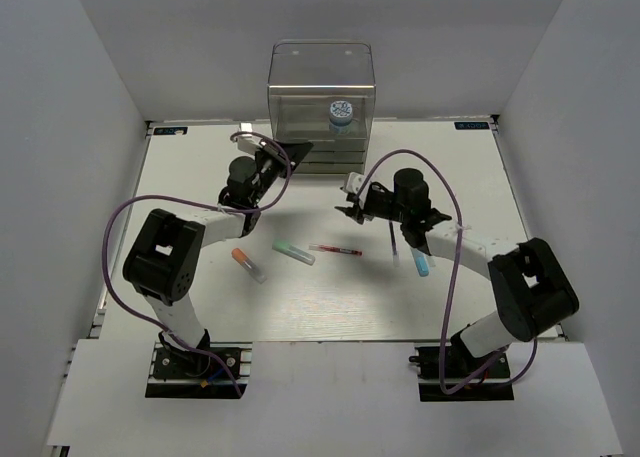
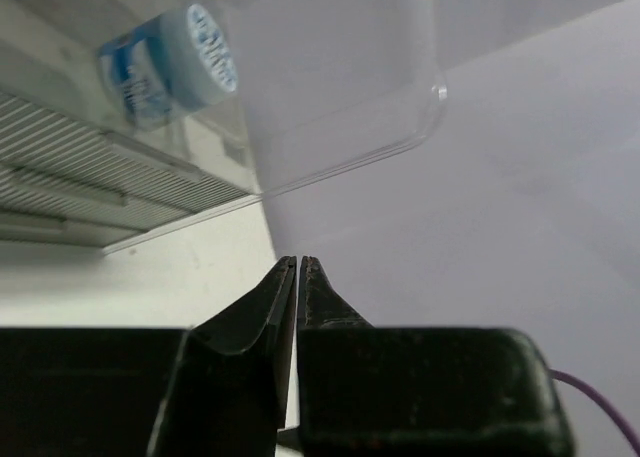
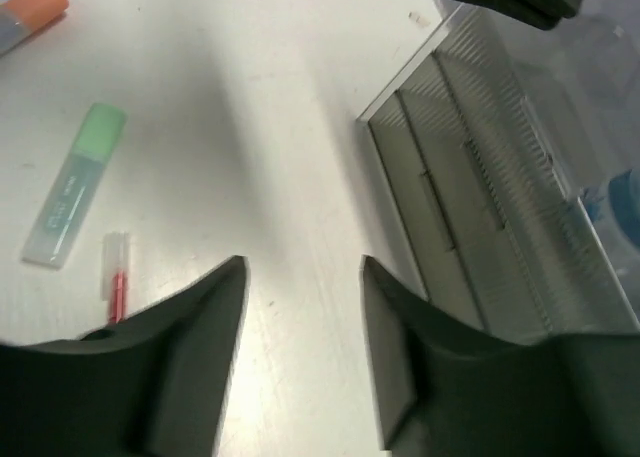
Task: Sort the stationery into containers
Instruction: Close the storage box at the center of the board, then open the drawer in the storage box.
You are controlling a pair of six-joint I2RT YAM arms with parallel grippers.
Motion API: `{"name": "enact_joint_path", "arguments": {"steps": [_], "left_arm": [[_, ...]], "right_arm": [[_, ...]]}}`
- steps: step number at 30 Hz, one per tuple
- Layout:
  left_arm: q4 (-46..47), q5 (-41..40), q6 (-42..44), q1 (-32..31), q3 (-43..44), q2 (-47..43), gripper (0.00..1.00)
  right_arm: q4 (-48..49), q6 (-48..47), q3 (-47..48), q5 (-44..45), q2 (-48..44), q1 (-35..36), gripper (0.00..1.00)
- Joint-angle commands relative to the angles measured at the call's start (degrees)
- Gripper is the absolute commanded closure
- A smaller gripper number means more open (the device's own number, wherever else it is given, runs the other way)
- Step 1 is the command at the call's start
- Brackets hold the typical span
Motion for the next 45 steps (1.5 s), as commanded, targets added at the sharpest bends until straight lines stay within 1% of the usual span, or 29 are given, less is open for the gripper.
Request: {"name": "enact_joint_path", "arguments": {"steps": [1,2,3,4,6,8,9,14,17,24,32,33,36,40,43,45], "left_arm": [[-6.5,-0.2,2.3,-0.4,0.0,0.1,0.83],[-7.8,-0.2,2.8,-0.4,0.9,0.7,0.77],[-8.7,-0.2,2.8,-0.4,1.7,1.9,0.64],[-9.6,-0.2,2.8,-0.4,1.7,2.4,0.59],[-11.8,-0.2,3.4,-0.4,3.4,4.3,0.55],[-14.7,-0.2,4.1,-0.9,5.4,5.9,0.55],[-15.4,-0.2,4.8,-0.9,6.1,6.8,0.55],[-15.4,-0.8,4.8,-0.9,10.0,13.1,0.55],[-15.4,-2.0,5.4,-0.9,11.9,15.5,0.53],[-8.3,-3.1,5.4,-0.9,15.2,19.7,0.53],[-7.1,-3.1,4.8,-0.9,18.4,22.1,0.53],[-7.1,-3.1,4.8,-0.9,18.4,22.6,0.54],[-7.1,-3.6,4.3,-0.9,20.9,23.9,0.54],[-8.4,-4.2,4.3,-0.9,22.5,25.2,0.54],[-7.8,-5.5,1.9,-0.9,22.5,25.7,0.57],[-5.0,-6.4,1.2,-0.9,21.8,26.3,0.61]], "right_arm": [[-3.1,2.2,-1.4,1.2,-3.3,-1.5,0.4],[-3.2,4.4,-1.8,2.0,-3.5,-1.5,0.39],[-3.5,5.2,-1.8,3.5,-3.6,-1.9,0.39],[-3.5,7.0,-2.0,5.1,-4.0,-2.5,0.37],[-4.7,9.7,-2.1,6.6,-4.8,-3.7,0.37],[-6.0,11.5,-2.1,7.2,-5.4,-4.4,0.37],[-6.9,12.4,-2.1,7.0,-5.5,-5.4,0.39],[-7.4,12.9,-3.6,7.1,-6.4,-7.4,0.39],[-7.8,13.0,-3.8,6.9,-6.8,-8.4,0.39],[-7.8,12.3,-3.9,6.6,-6.1,-10.1,0.39],[-8.0,11.6,-4.4,6.1,-5.7,-11.3,0.39],[-8.0,11.6,-4.5,6.1,-5.7,-11.4,0.39],[-8.0,11.2,-4.8,6.1,-5.6,-11.5,0.39],[-8.1,10.8,-4.8,6.0,-5.3,-11.8,0.39],[-8.1,10.5,-5.0,5.8,-5.4,-11.6,0.39],[-8.3,10.6,-5.0,5.6,-5.4,-11.8,0.39]]}}
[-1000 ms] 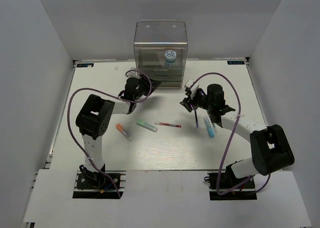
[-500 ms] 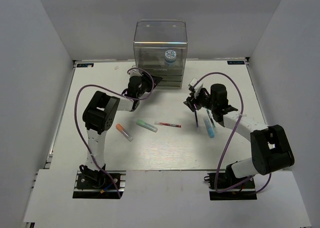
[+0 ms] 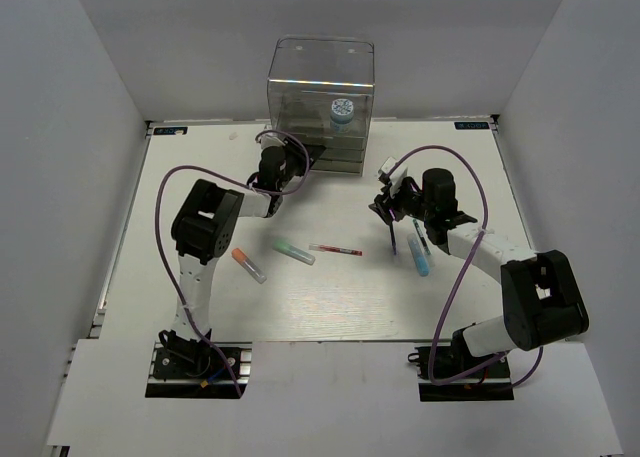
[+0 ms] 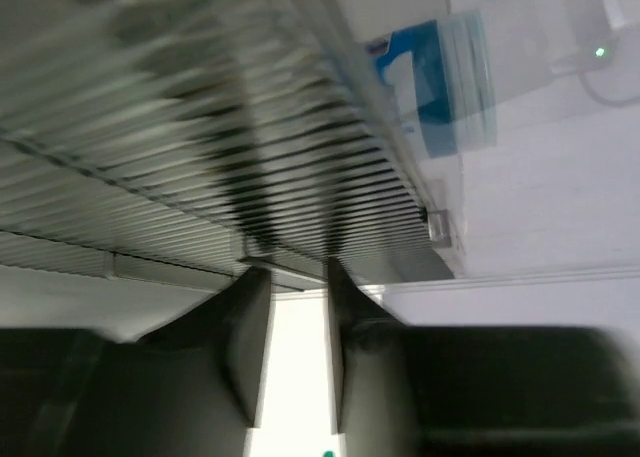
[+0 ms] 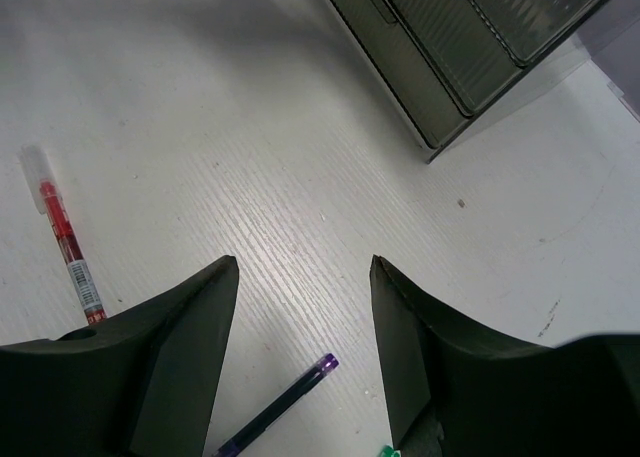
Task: Sort the stationery into containers
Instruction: Open the drawer in the storage box.
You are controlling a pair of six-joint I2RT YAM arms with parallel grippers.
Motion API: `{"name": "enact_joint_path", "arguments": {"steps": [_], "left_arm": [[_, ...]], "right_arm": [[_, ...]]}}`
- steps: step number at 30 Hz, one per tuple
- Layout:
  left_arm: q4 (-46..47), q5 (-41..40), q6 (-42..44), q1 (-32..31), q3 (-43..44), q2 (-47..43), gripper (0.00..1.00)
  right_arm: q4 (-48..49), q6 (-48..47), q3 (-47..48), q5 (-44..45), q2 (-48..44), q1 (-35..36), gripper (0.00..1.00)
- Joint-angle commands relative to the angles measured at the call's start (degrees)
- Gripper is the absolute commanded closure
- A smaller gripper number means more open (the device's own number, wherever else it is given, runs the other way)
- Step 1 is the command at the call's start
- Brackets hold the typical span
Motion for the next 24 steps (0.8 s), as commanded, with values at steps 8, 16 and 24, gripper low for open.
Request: {"name": "enact_joint_path", "arguments": {"steps": [8,16,24], "left_arm": [[6.5,-4.1,-4.4,-0.7,-0.3,1.8,0.95],[10.8,-2.8,-4.4,-1.2,-7.2,-1.9,1.0],[13.9,-1.3,-3.3,-3.0,-18.3,-8.8,1.0]], "right_arm": [[0.2,-0.9,-0.9,-1.1,-0.7,-0.5,0.39],[-2.4,-1.5,-1.2,-2.9,-1.1,-0.7,0.33],[-5.9,1.0,-1.0,-1.5,-0.9,-0.6,0.26]]}}
